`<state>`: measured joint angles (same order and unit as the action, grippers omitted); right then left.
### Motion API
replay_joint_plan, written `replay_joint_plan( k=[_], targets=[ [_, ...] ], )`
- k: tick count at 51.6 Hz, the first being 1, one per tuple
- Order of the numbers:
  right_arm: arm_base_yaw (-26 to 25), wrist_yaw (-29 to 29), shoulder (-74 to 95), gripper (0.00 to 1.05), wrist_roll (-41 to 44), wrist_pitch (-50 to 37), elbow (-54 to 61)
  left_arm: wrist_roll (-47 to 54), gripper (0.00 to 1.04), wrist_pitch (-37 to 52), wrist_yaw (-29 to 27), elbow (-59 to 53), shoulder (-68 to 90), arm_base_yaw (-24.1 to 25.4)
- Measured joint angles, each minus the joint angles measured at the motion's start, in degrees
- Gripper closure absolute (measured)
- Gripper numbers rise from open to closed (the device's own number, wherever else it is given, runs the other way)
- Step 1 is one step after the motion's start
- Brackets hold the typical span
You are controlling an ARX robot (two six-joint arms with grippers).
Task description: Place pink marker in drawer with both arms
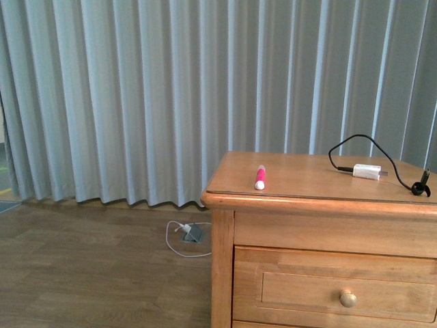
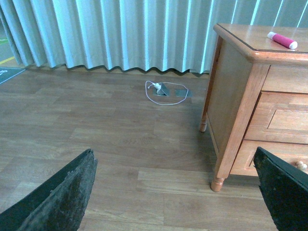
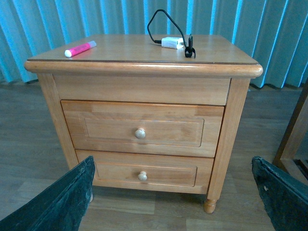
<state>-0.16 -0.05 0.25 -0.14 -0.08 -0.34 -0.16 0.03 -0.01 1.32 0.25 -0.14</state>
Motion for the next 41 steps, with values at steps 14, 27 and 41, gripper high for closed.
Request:
replay_joint_plan(
  k=[14, 27, 41],
  targets=[
    [0.0, 0.0, 0.0, 0.08, 0.0, 0.0, 0.0, 0.0, 0.06, 0.0, 0.0, 0.0, 0.0, 0.0],
    [0.0, 0.0, 0.0, 0.08, 0.0, 0.0, 0.0, 0.0, 0.06, 0.0, 0.0, 0.0, 0.0, 0.0],
    [0.0, 0.0, 0.0, 0.08, 0.0, 0.0, 0.0, 0.0, 0.06, 0.0, 0.0, 0.0, 0.0, 0.0]
  ],
)
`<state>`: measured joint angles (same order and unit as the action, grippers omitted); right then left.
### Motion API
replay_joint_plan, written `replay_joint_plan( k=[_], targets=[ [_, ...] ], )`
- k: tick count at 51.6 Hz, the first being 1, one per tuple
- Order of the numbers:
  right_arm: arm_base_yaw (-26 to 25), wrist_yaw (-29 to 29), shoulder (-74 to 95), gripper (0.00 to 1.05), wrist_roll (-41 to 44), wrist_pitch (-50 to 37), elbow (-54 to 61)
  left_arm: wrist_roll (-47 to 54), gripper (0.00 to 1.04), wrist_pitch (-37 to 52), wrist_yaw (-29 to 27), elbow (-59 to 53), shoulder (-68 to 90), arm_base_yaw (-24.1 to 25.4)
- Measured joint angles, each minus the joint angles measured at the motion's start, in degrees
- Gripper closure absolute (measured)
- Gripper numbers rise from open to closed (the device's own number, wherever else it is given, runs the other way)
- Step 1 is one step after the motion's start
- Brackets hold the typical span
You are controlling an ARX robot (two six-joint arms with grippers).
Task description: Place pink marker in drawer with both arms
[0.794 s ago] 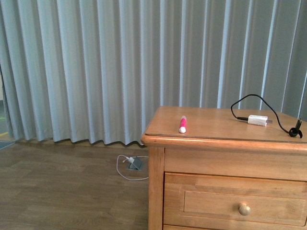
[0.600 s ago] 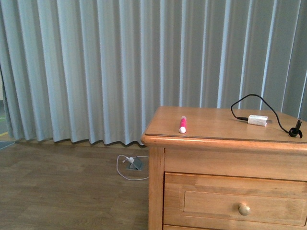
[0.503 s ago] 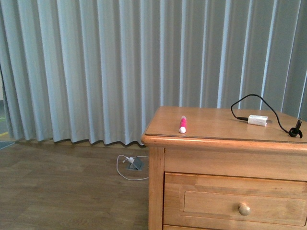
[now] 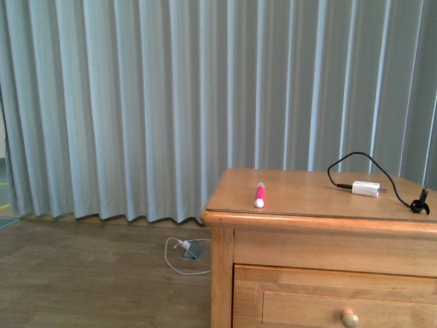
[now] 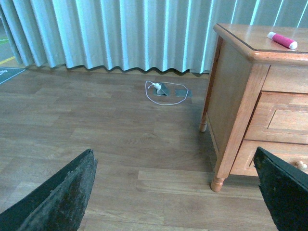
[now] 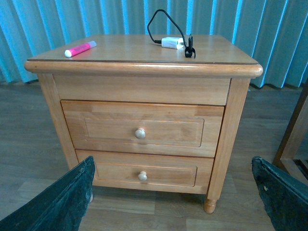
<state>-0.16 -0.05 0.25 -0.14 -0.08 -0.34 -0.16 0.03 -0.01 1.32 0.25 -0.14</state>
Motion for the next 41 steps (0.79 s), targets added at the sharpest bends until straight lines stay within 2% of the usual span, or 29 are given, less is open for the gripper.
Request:
replay_joint_plan(
  k=[23, 28, 35, 41],
  targets=[
    [0.0, 0.0, 0.0, 0.08, 0.0, 0.1, 0.0, 0.0, 0.06, 0.0, 0.0, 0.0, 0.0, 0.0],
    [0.4, -1.1, 8.9, 0.08, -0.7, 6.9, -4.0, 0.0, 0.06, 0.0, 0.0, 0.0, 0.0, 0.0],
    [3.4, 0.8, 26.0, 0.08, -1.4, -4.7, -6.6, 0.0, 0.06, 0.0, 0.0, 0.0, 0.0, 0.0],
    [7.5, 3.3, 47.6, 0.08, -2.8, -21.2, -10.7, 0.0, 0.06, 0.0, 0.0, 0.0, 0.0, 0.0]
  ],
)
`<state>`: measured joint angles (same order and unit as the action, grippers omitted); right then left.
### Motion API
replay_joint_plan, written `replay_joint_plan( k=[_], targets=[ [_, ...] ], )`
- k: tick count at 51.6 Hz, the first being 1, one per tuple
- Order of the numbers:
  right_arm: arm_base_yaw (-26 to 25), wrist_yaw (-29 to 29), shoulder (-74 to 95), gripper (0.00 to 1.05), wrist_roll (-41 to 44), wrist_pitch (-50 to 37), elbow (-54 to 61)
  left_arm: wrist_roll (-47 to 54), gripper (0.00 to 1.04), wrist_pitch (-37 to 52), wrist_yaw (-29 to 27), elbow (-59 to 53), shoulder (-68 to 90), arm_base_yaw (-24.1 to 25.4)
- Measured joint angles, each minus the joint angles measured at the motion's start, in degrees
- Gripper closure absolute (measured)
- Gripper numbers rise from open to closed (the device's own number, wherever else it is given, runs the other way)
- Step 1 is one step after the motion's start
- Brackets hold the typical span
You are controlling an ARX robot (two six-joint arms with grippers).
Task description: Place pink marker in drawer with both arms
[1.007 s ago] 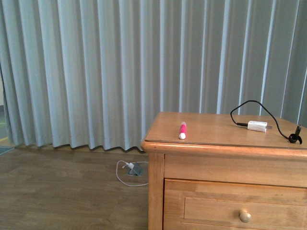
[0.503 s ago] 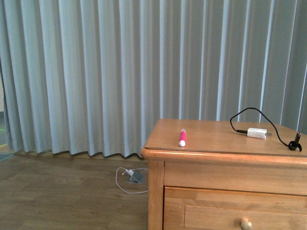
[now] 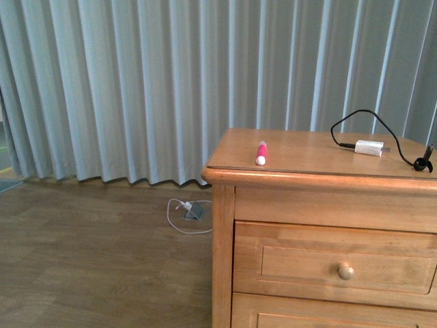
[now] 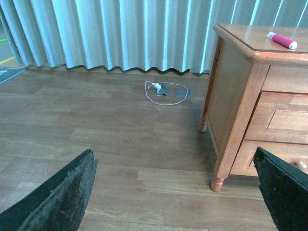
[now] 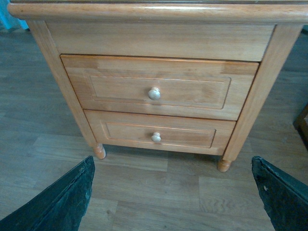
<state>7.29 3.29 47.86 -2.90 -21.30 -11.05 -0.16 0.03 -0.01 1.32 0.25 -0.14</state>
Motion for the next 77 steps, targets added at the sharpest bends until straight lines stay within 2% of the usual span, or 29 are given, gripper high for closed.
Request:
replay_joint_plan(
  k=[5, 10, 20, 35, 60, 77],
  targets=[
    [2.4, 1.4, 16.5, 0.08, -1.0, -9.0, -4.5, 0.0, 0.06, 0.0, 0.0, 0.0, 0.0, 0.0],
    [4.3, 1.8, 29.2, 0.08, -1.5, -13.9, -9.3, 0.0, 0.06, 0.0, 0.0, 0.0, 0.0, 0.0],
    [5.3, 0.7, 43.0, 0.08, 0.9, -16.4, -16.2, 0.0, 0.06, 0.0, 0.0, 0.0, 0.0, 0.0],
    [5.6, 5.8, 59.0, 0.08, 0.6, -23.9, -28.2, 0.0, 0.06, 0.0, 0.0, 0.0, 0.0, 0.0],
    [4.9, 6.9, 74.7, 0.08, -2.1, -22.8, -44.9, 0.0, 0.06, 0.0, 0.0, 0.0, 0.0, 0.0],
    [3.3, 6.8, 81.2, 0.08, -1.5, -23.6, -50.0, 0.0, 0.06, 0.0, 0.0, 0.0, 0.0, 0.0]
  ],
)
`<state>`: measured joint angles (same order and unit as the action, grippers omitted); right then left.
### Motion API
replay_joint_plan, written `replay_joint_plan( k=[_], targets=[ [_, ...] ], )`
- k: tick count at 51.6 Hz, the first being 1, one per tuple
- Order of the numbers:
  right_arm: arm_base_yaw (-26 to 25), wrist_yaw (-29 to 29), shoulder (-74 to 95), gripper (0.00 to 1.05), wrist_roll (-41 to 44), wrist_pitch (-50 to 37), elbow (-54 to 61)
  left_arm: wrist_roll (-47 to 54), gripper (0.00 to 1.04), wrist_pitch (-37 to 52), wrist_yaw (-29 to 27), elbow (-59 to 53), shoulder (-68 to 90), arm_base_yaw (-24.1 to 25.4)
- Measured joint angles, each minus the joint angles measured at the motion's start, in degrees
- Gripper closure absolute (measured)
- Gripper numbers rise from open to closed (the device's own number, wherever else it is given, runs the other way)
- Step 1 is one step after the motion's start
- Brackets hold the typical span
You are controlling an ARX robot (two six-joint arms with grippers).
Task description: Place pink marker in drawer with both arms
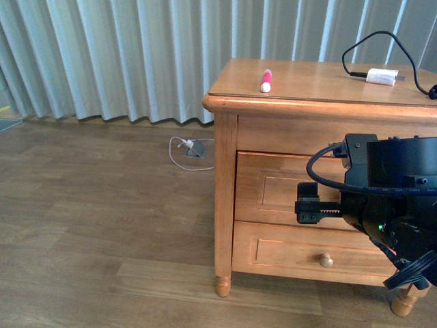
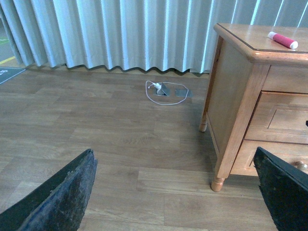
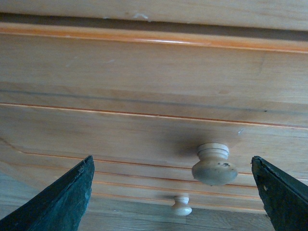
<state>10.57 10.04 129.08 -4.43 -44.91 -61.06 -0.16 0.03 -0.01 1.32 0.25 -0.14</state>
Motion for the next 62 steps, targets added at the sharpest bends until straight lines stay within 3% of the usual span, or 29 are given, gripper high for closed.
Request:
replay_joint_plan(
  k=[35, 38, 53, 62],
  targets=[
    [-1.9, 1.0, 2.2, 0.09, 0.3, 1.0, -2.6, 0.0, 0.06, 0.0, 0.0, 0.0, 0.0, 0.0],
    [-2.1, 1.5, 2.4, 0.17, 0.5, 1.3, -2.8, 0.0, 0.06, 0.0, 0.0, 0.0, 0.0, 0.0],
    [-2.9, 1.4, 2.8, 0.78, 1.1, 2.4, -3.2, 0.0, 0.06, 0.0, 0.0, 0.0, 0.0, 0.0],
    [-2.9, 0.7, 2.7, 0.82, 0.2, 3.6, -3.2, 0.0, 0.06, 0.0, 0.0, 0.0, 0.0, 0.0]
  ],
)
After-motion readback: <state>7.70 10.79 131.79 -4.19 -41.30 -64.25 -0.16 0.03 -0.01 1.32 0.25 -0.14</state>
